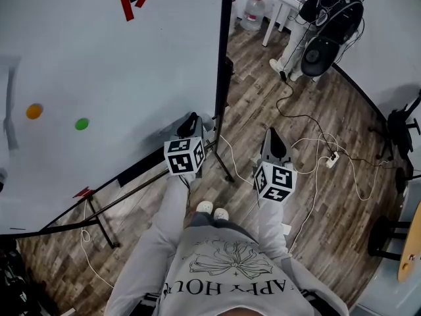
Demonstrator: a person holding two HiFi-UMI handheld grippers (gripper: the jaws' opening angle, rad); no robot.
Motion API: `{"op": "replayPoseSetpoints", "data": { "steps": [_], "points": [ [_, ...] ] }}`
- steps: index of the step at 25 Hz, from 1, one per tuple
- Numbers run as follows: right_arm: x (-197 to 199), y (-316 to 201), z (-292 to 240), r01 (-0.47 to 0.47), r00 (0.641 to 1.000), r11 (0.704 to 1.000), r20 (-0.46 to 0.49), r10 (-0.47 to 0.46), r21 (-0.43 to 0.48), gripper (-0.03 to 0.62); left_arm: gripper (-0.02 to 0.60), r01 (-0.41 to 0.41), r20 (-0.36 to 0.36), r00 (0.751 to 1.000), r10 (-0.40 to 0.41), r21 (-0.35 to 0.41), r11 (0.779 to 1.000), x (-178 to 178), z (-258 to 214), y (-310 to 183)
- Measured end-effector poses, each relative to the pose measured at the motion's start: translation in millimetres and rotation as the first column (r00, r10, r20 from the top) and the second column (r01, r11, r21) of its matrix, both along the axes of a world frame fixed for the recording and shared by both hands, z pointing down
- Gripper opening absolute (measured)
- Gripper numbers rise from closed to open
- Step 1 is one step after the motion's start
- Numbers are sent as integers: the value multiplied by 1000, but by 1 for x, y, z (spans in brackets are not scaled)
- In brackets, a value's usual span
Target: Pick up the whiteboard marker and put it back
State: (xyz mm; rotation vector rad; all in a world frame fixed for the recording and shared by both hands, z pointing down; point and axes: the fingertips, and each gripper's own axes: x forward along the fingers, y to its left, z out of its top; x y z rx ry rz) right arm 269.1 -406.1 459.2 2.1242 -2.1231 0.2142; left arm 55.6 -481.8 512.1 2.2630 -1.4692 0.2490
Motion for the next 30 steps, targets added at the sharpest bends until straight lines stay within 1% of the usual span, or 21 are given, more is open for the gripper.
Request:
{"op": "replayPoseSetpoints", "data": {
  "steps": [6, 11, 15, 18, 23, 26, 28, 30],
  "points": [
    [-10, 4, -6, 22, 1000, 1000, 3, -22, 13, 5, 61, -16, -44, 999, 21, 114, 993, -1, -53, 12],
    [-27, 6, -13, 61, 998, 998, 7, -61, 27, 5, 61, -3, -31, 999, 10, 205, 979, -17, -95, 28],
    [-45, 5, -16, 101, 995, 994, 16, -102, 37, 5, 61, 11, -26, 1000, -5, 231, 973, -35, -111, 43],
    [-61, 4, -15, 139, 990, 990, 21, -139, 38, 5, 61, 36, -3, 999, -36, 233, 972, -52, -113, 53],
    [-84, 4, -10, 190, 981, 981, 29, -191, 31, 5, 61, 69, 91, 992, -90, 208, 976, -80, -101, 67],
    [-94, 5, -6, 207, 978, 978, 35, -208, 23, 5, 61, 88, 174, 977, -122, 189, 978, -95, -90, 73],
    [-99, 5, -4, 215, 976, 976, 34, -216, 18, 3, 61, 91, 255, 958, -134, 173, 981, -103, -79, 75],
    [-101, 5, -1, 218, 975, 976, 30, -219, 13, 5, 61, 76, 366, 922, -129, 153, 985, -109, -64, 76]
  ]
}}
